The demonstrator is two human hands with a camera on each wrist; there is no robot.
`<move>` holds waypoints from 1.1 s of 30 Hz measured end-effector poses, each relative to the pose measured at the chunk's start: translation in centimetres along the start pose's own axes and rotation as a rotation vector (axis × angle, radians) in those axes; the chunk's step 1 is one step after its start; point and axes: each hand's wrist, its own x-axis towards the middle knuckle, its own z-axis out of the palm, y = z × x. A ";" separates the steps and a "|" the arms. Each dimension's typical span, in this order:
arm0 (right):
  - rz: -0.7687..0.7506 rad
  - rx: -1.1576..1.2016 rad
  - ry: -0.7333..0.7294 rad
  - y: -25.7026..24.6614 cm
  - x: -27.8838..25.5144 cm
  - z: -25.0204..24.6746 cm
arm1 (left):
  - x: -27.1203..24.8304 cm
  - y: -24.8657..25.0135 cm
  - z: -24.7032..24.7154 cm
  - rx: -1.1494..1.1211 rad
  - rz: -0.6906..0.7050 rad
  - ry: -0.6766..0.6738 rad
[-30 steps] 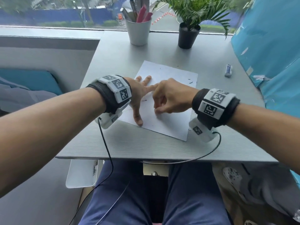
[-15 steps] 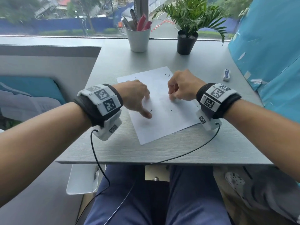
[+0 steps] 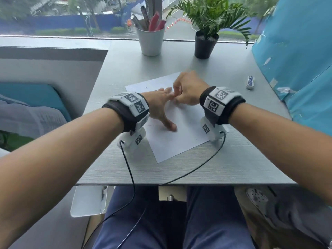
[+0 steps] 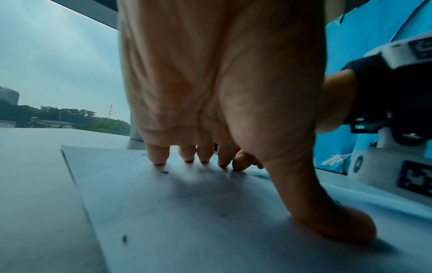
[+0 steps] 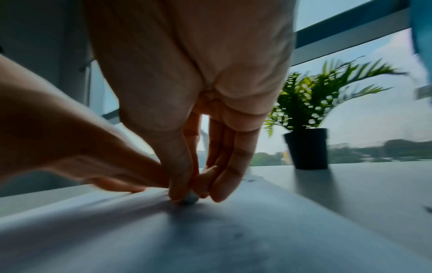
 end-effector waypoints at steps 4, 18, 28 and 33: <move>-0.055 0.048 -0.144 -0.3 -1.1 -0.1 | 0.0 -0.2 0.1 -0.027 0.002 0.010; 0.094 0.119 0.014 0.9 0.5 -0.4 | 0.0 0.0 -0.1 0.001 -0.027 -0.028; 0.052 0.076 -0.016 0.6 0.2 -0.3 | 0.5 -0.4 0.1 -0.015 -0.017 -0.030; 0.068 0.132 -0.111 2.0 -0.3 -1.0 | 0.7 -0.1 -0.1 0.014 -0.007 -0.072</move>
